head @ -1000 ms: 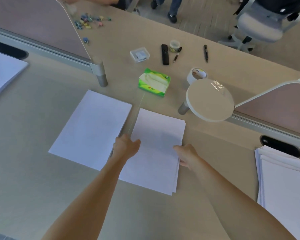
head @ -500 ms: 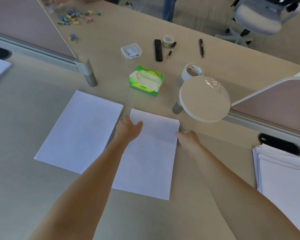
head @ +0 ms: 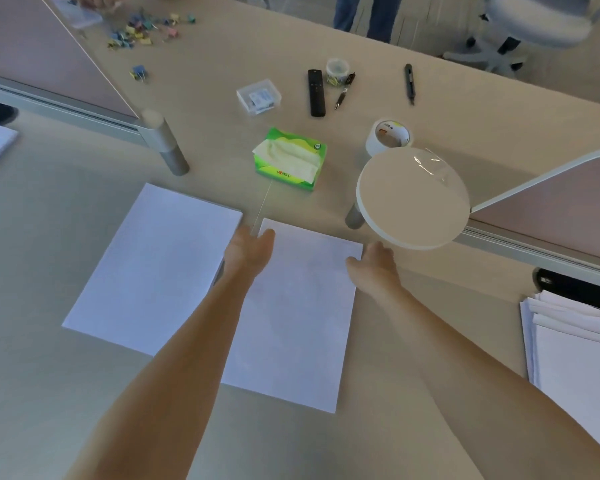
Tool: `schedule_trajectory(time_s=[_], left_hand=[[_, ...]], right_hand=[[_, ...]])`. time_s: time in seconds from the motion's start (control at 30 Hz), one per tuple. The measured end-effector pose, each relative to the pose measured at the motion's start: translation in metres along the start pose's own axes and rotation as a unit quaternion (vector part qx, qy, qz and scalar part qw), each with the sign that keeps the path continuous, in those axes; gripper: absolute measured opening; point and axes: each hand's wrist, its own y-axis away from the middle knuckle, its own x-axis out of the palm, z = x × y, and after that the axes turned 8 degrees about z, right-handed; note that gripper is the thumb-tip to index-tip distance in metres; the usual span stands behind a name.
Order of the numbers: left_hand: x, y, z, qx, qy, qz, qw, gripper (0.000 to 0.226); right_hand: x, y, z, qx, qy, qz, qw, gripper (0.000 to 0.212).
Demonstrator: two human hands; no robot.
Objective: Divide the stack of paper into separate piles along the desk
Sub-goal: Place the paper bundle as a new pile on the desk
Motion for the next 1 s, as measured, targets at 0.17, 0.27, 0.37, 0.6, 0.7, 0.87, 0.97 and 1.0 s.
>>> schedule_trajectory(time_s=[0.17, 0.27, 0.37, 0.6, 0.7, 0.87, 0.97, 1.0], left_hand=[[-0.037, 0.042, 0.064, -0.063, -0.029, -0.086, 0.994, 0.05], [-0.055, 0.073, 0.105, -0.13, 0.046, -0.082, 0.987, 0.045], [-0.05, 0.098, 0.134, -0.227, 0.181, -0.009, 0.957, 0.05], [-0.002, 0.141, 0.158, -0.345, 0.2, 0.192, 0.897, 0.075], [0.014, 0.148, 0.157, -0.348, 0.258, 0.219, 0.874, 0.077], [0.024, 0.148, 0.151, -0.33, 0.345, 0.225, 0.849, 0.072], [0.027, 0.148, 0.147, -0.319, 0.367, 0.216, 0.847, 0.068], [0.028, 0.148, 0.146, -0.317, 0.367, 0.214, 0.848, 0.066]], right_hand=[[0.005, 0.007, 0.038, -0.196, 0.251, -0.028, 0.948, 0.044], [0.007, -0.003, 0.054, -0.22, 0.303, -0.004, 0.927, 0.045], [0.009, -0.013, 0.059, -0.203, 0.33, 0.012, 0.922, 0.055], [0.012, -0.035, 0.049, -0.207, 0.288, -0.022, 0.935, 0.051], [0.012, -0.036, 0.047, -0.22, 0.285, -0.027, 0.933, 0.05], [0.011, -0.037, 0.047, -0.231, 0.289, -0.032, 0.929, 0.048], [0.01, -0.037, 0.048, -0.229, 0.288, -0.028, 0.93, 0.048], [0.01, -0.037, 0.049, -0.229, 0.285, -0.027, 0.93, 0.047]])
